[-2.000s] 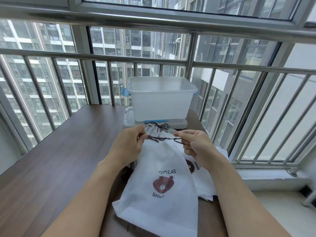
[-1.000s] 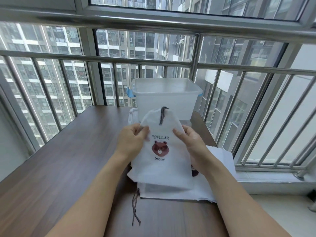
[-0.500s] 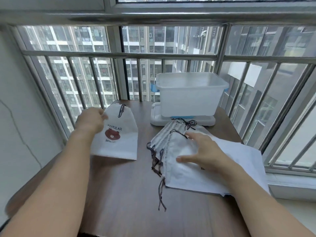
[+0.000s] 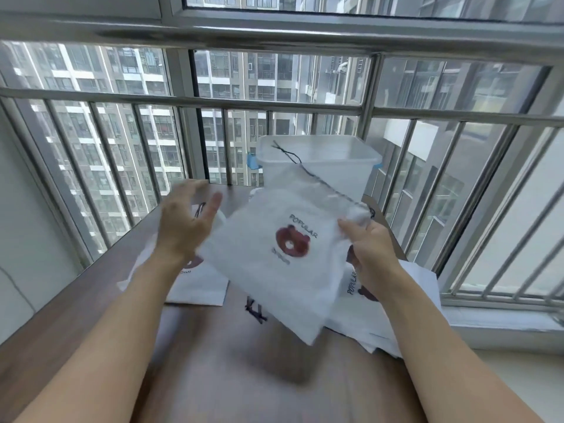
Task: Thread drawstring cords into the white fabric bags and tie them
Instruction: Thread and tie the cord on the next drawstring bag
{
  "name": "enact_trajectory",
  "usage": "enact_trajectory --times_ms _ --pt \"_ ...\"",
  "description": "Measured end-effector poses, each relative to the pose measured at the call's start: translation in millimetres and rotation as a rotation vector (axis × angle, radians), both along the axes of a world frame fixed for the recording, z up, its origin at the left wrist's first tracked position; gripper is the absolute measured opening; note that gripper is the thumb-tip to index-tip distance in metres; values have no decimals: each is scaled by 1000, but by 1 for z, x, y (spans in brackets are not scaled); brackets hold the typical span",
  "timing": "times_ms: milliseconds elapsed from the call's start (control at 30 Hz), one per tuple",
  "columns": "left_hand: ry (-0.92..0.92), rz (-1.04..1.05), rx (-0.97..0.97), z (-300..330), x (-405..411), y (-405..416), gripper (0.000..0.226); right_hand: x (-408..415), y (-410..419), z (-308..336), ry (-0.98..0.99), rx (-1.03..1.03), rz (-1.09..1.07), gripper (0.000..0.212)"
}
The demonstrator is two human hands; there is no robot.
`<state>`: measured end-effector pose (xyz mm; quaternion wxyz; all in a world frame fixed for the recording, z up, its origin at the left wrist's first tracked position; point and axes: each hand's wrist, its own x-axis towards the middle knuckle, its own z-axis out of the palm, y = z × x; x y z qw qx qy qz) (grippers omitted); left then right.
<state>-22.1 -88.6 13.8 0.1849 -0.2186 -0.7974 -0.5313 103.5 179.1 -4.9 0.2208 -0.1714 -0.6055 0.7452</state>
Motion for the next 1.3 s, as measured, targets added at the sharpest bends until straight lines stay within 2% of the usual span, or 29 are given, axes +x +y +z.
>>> enact_trajectory --times_ms 33,67,133,200,267,333,433,467,500,600,733,833,933,1000,1100,1233,1300 --pt "-171 -224 153 11 16 18 39 0 3 -1 -47 -16 26 17" --pt "-347 -391 217 14 26 35 39 1 7 -3 -91 7 53 23" --pt "-651 -580 301 11 37 56 47 3 11 -6 -158 98 116 24" --pt "-902 -741 480 -5 37 65 68 8 16 -5 -192 228 154 18" --pt "-1050 -825 708 -11 37 63 79 16 24 -3 -212 317 195 21" --pt "-1124 -857 820 -11 33 60 81 22 35 -2 -190 357 293 31" --pt "-1151 -1038 727 -10 29 57 97 27 43 -3 -195 323 426 27" --pt "-1125 -1006 642 -9 31 60 100 27 43 -5 -208 307 453 27" --pt "-1066 -891 532 -11 32 64 93 27 42 -7 -227 298 469 30" --pt "-816 -533 346 -24 37 78 26 25 36 -10 -218 265 476 33" --pt "-566 -393 263 -37 36 84 30 21 32 -6 -145 63 406 46" --pt "-547 -382 237 -38 34 81 29 15 34 -9 -156 -34 194 54" --pt "-597 -375 330 -37 33 82 30 11 34 -12 -148 -79 88 38" --pt "-677 -334 435 -37 30 84 31 10 36 -12 -129 -140 94 42" --pt "-741 -263 557 -36 22 86 49 9 39 -11 -84 -323 57 50" --pt "-851 -314 960 -32 17 82 50 9 47 -14 47 -533 -43 56" --pt "-924 -379 1108 -29 18 78 47 13 47 -13 151 -687 -20 56"
